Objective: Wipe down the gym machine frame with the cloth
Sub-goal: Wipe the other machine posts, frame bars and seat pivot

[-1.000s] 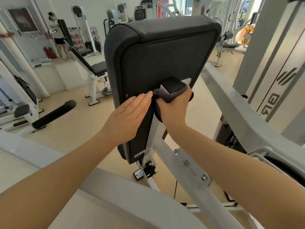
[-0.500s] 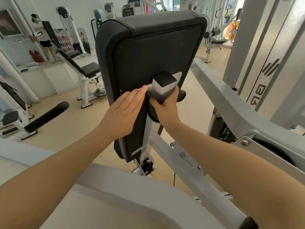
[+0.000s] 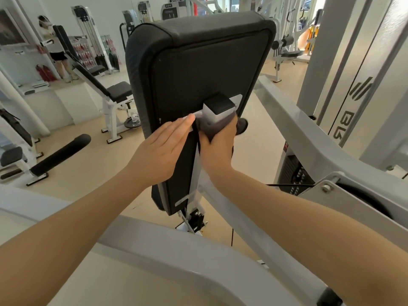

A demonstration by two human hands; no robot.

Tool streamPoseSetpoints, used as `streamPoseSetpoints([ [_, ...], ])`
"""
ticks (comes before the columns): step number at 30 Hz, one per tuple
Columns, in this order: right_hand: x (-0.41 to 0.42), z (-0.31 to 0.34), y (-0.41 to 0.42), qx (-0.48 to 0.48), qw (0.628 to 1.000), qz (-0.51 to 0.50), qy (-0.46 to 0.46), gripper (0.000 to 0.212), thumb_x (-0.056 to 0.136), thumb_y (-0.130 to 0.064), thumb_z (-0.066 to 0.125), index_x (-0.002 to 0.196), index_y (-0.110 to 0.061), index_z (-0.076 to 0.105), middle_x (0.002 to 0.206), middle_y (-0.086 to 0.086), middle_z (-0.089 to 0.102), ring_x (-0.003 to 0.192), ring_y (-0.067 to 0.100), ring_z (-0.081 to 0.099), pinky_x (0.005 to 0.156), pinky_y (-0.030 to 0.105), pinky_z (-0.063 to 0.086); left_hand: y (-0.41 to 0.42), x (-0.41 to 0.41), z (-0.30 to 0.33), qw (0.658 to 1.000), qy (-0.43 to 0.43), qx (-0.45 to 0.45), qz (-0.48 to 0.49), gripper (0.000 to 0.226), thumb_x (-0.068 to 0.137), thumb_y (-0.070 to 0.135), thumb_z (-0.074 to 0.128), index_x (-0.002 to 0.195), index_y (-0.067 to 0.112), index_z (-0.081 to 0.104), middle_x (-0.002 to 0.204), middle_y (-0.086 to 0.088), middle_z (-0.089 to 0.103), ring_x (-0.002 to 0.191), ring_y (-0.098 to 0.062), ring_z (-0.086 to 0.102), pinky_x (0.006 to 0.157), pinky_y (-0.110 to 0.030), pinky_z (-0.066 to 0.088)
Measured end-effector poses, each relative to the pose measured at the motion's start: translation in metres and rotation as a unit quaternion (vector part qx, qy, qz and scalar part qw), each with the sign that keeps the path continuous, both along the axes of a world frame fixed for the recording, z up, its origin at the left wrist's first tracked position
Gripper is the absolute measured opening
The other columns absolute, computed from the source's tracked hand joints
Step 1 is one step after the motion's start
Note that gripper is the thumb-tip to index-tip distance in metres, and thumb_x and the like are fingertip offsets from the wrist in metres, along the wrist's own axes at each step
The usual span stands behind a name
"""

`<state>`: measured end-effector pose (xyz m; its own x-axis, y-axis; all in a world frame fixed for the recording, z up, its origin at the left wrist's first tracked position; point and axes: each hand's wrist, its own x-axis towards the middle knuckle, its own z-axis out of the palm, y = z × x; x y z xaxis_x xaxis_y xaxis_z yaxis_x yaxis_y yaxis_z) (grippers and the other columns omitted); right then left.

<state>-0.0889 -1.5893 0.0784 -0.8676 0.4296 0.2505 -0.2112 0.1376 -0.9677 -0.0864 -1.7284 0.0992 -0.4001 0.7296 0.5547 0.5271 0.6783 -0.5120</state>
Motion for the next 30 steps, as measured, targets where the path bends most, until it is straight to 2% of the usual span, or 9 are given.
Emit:
streamPoseSetpoints([
  [2,-0.006,-0.012,-0.011,-0.097,0.995,-0.026,-0.022,0.072,0.089,-0.020,0.060,0.145,-0.023,0.015,0.139,0.004,0.037,0.134,0.023,0.031,0.110,0.030,0.026,-0.003,0.000,0.002,1.000,0.002,-0.014,-0.010,0.061,0.079,-0.003,0.026,0.140,-0.003,0.021,0.147,-0.018,0.021,0.135,-0.029,0.024,0.115,-0.035,0.009],
  [4,-0.018,-0.019,-0.011,-0.265,0.949,-0.025,-0.167,0.060,0.087,-0.040,0.061,0.136,-0.029,0.028,0.124,-0.001,0.046,0.122,0.022,0.043,0.101,0.030,0.038,-0.009,-0.001,0.001,0.999,0.003,-0.049,-0.013,0.058,0.081,-0.003,0.025,0.139,-0.005,0.026,0.147,-0.020,0.028,0.135,-0.030,0.024,0.115,-0.036,0.009],
  [7,-0.031,-0.044,-0.003,-0.401,0.888,0.001,-0.224,0.061,0.081,-0.048,0.064,0.127,-0.021,0.035,0.106,0.005,0.047,0.101,0.023,0.048,0.090,0.034,0.050,-0.020,-0.003,-0.005,0.992,0.019,-0.124,-0.003,0.051,0.086,0.001,0.023,0.134,-0.005,0.037,0.144,-0.021,0.035,0.136,-0.032,0.024,0.114,-0.039,0.005],
  [10,-0.031,-0.060,-0.004,-0.383,0.880,0.020,-0.279,0.042,0.090,-0.039,0.056,0.121,-0.019,0.035,0.102,0.005,0.045,0.091,0.025,0.047,0.075,0.033,0.052,-0.028,-0.005,-0.017,0.985,0.000,-0.173,0.011,0.050,0.083,0.003,0.027,0.127,-0.007,0.047,0.141,-0.020,0.041,0.134,-0.033,0.031,0.114,-0.039,0.004],
  [14,-0.049,-0.088,-0.007,-0.289,0.879,0.016,-0.378,0.051,0.094,-0.034,0.051,0.135,-0.013,0.028,0.136,0.011,0.037,0.124,0.032,0.039,0.095,0.041,0.044,-0.027,-0.010,-0.030,0.979,-0.018,-0.201,0.012,0.055,0.081,0.006,0.023,0.130,-0.006,0.044,0.143,-0.020,0.039,0.135,-0.032,0.033,0.113,-0.040,0.009],
  [17,-0.051,-0.106,-0.005,-0.201,0.923,0.073,-0.320,0.073,0.091,-0.025,0.059,0.143,-0.007,0.013,0.140,0.018,0.037,0.121,0.033,0.043,0.098,0.035,0.038,-0.021,-0.018,-0.032,0.980,0.018,-0.195,0.020,0.049,0.088,0.003,0.021,0.134,-0.007,0.037,0.145,-0.020,0.034,0.137,-0.032,0.028,0.115,-0.040,0.004],
  [22,-0.028,-0.065,-0.008,-0.036,0.987,0.011,-0.158,0.067,0.082,-0.029,0.068,0.132,-0.019,0.026,0.125,0.004,0.047,0.109,0.023,0.050,0.093,0.034,0.046,-0.013,-0.018,-0.036,0.971,0.158,-0.154,0.088,0.052,0.091,0.007,0.017,0.141,-0.003,0.029,0.150,-0.013,0.028,0.139,-0.025,0.018,0.114,-0.041,0.004],
  [25,-0.023,-0.025,0.001,-0.046,0.997,-0.010,-0.058,0.069,0.080,-0.026,0.071,0.133,-0.021,0.027,0.124,0.001,0.048,0.115,0.021,0.050,0.099,0.043,0.047,-0.013,-0.018,-0.034,0.960,0.183,-0.181,0.112,0.059,0.088,0.013,0.027,0.144,-0.003,0.018,0.152,-0.014,0.019,0.140,-0.025,0.014,0.114,-0.040,0.003],
  [30,-0.009,0.021,0.024,0.011,0.996,0.024,0.087,0.068,0.082,-0.025,0.069,0.135,-0.020,0.028,0.121,-0.011,0.041,0.117,0.010,0.046,0.101,0.033,0.045,-0.017,-0.018,-0.021,0.952,0.187,-0.210,0.125,0.068,0.087,0.021,0.041,0.143,-0.006,0.015,0.151,-0.015,0.020,0.139,-0.027,0.015,0.115,-0.040,0.004],
])
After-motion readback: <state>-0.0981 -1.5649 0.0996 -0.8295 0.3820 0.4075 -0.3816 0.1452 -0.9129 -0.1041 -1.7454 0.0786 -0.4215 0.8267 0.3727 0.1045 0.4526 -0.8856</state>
